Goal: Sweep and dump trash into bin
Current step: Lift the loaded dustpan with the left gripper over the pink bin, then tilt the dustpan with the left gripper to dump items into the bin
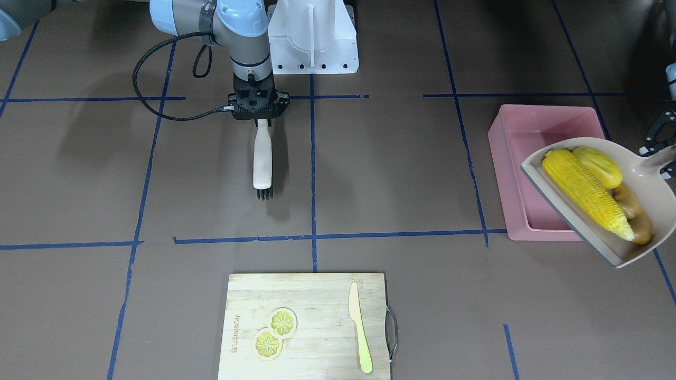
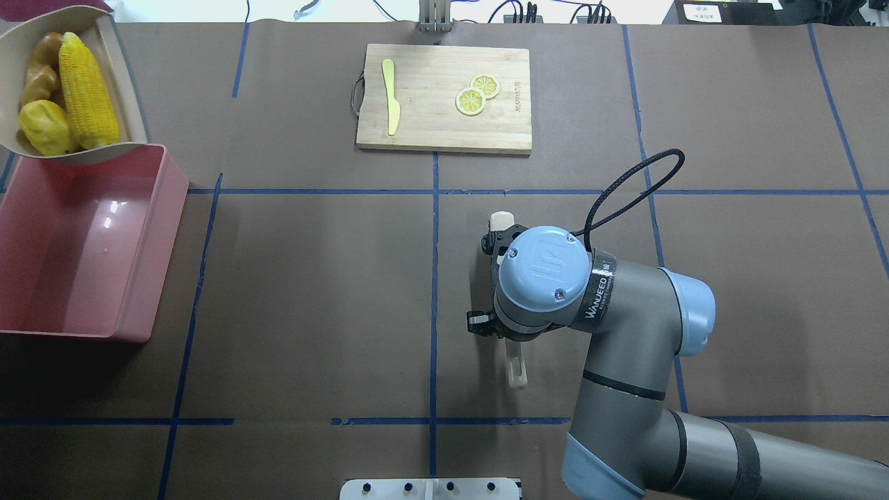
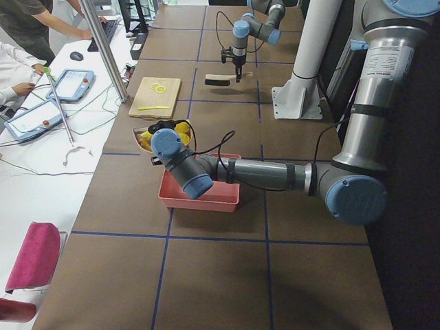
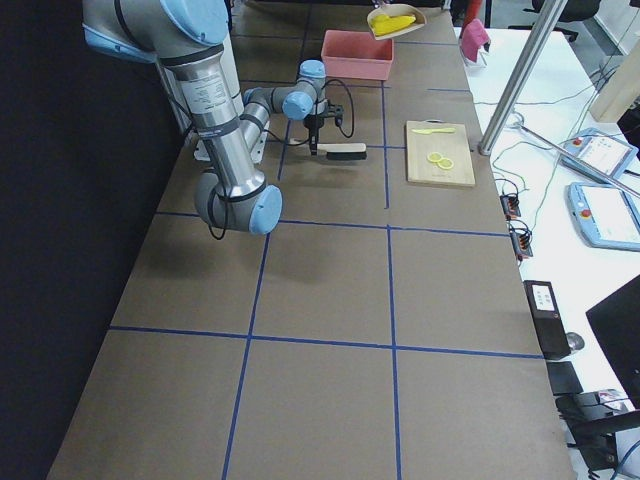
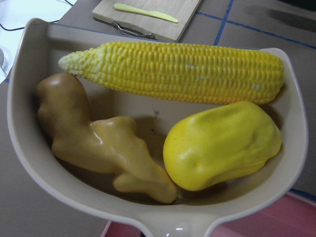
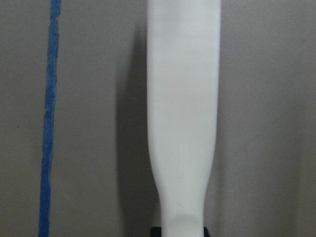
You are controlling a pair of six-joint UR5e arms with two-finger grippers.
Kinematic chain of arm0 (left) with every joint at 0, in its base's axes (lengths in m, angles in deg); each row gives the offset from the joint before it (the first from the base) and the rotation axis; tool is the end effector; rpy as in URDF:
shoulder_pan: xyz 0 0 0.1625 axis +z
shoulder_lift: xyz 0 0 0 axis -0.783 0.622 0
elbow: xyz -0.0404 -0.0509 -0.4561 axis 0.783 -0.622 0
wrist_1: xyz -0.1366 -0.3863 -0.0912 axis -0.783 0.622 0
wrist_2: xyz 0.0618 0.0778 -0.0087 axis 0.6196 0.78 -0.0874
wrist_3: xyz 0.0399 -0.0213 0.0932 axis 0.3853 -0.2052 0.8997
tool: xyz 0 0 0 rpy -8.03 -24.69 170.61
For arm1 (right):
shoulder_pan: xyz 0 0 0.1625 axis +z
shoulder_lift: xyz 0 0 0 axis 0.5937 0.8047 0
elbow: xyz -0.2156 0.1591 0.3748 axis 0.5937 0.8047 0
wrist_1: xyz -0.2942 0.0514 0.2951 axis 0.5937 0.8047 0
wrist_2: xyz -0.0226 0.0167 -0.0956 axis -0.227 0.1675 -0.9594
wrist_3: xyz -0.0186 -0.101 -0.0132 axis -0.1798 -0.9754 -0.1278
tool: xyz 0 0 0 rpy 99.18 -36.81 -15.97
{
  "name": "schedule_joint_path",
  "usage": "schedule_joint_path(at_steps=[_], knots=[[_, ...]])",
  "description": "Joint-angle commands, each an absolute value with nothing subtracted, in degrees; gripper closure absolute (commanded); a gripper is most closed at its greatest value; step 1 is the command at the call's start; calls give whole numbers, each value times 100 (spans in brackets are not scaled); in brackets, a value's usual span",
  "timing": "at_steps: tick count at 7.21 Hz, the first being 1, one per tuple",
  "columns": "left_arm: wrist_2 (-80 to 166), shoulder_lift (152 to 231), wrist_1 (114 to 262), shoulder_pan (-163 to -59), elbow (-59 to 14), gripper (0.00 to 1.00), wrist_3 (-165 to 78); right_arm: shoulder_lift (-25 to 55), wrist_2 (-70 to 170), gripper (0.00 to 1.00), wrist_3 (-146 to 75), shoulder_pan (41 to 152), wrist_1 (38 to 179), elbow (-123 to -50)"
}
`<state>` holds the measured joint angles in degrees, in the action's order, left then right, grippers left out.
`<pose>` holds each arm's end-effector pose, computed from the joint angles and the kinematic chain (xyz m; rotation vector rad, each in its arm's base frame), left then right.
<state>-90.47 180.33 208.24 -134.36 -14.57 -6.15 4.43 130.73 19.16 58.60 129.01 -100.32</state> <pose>0.0314 -0.5651 0.5616 0.9073 0.9874 0.9127 -0.5566 -0.3442 0.2725 0.0312 -0.7393 -0.0320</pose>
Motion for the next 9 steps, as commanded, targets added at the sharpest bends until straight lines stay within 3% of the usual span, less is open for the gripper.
schedule_joint_path(at_steps=[1,7,9], knots=[[-8846,17832,20805,-13748,-1318,100,-271,472,13012,100,1916,5857,12901,-10028],[-7298,17848,18464,-13811,-1458,100,3775,489,12967,100,1925,5822,12892,-10037],[-6991,17857,17409,-13741,-2202,100,4439,550,12967,100,1925,5822,12875,-10037]])
